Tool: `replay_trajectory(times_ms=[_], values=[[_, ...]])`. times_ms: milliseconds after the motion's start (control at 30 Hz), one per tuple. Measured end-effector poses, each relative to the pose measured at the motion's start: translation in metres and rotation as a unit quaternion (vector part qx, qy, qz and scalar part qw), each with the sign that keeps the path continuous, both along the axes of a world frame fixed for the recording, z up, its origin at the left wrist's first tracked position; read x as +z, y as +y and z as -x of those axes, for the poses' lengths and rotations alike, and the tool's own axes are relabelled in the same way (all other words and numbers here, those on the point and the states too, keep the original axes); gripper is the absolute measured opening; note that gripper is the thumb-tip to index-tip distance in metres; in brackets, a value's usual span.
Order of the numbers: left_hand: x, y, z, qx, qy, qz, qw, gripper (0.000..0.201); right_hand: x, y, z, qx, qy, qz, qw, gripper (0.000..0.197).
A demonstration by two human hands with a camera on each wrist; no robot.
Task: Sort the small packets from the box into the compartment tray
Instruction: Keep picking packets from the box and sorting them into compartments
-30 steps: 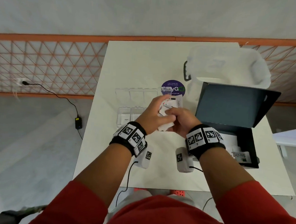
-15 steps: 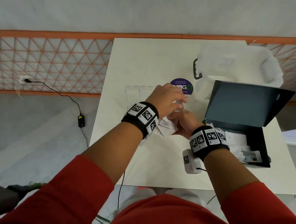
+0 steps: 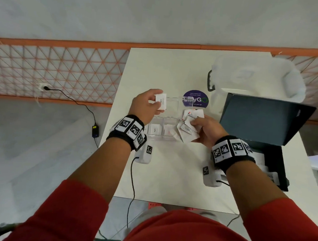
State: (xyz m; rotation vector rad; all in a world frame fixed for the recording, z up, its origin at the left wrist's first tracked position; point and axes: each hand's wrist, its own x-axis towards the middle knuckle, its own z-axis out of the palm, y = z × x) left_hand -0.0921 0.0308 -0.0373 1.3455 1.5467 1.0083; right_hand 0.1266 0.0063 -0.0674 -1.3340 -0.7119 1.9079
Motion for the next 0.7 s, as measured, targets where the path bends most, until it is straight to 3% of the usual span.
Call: replay_trajectory(times_ms=[200,367,533,700], values=[[-0.012,-0.002,0.02,0.037,0.138,-0.003,0.99,0.012,0.0,0.0,-0.002,-0.003,0.007,-0.005,1.0,0.033],[-0.026,0.001,0.022,0.025,0.161,0.02,0.986,0.009,-0.004,-0.003,-0.008,0.001,0.003,-0.011,1.0,0.032],[-0.045,0.006,0.02,-0.024,0.202,0.073,0.976,0.01,-0.007,-0.004,-0.014,-0.008,-0.01,-0.011,1.0,0.032],[-0.066,0.01,0.01,-0.112,0.311,0.099,0.939,0.017,-0.01,-0.003,-0.018,-0.019,-0.027,-0.005,0.999,0.028]])
